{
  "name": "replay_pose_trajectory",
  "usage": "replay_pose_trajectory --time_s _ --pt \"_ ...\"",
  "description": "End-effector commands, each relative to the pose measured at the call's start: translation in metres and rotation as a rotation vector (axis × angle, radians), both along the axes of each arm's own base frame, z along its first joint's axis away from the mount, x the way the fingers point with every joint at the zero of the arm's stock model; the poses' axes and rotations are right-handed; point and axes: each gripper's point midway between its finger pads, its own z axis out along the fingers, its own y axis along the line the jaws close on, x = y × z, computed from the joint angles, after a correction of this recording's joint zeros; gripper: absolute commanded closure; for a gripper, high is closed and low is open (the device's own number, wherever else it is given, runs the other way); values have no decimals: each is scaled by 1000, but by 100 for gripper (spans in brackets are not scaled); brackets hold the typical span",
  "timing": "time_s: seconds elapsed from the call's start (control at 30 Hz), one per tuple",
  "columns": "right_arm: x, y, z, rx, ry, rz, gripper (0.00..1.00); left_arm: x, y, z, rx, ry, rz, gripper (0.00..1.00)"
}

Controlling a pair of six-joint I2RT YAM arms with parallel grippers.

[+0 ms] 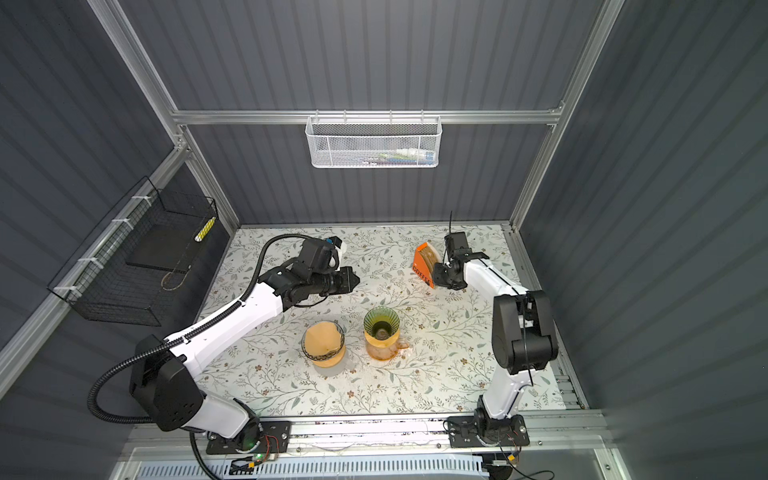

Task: Place the coffee filter in the dripper
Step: 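Move the right gripper to the orange COFFEE filter box, then pinch one paper filter from the box with the right gripper and pull it out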

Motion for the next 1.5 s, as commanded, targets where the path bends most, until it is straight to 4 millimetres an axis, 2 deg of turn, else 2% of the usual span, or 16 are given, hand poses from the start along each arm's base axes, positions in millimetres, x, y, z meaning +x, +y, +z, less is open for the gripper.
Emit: replay_pose_trajectory --time_s 0.0,0.3,0.5,0.9,1.47 --pt "11 3 -4 12 -1 9 79 5 3 3 -14 -10 13 87" --pt "21 7 -16 16 24 18 77 10 6 -8 -6 11 23 87" --pt "22 8 -22 18 34 19 77 12 5 -8 -12 15 25 88" --pt "23 8 -26 15 45 21 81 11 7 -8 -17 17 32 88" --pt "27 8 -29 12 52 14 82 11 8 -9 -15 15 33 88"
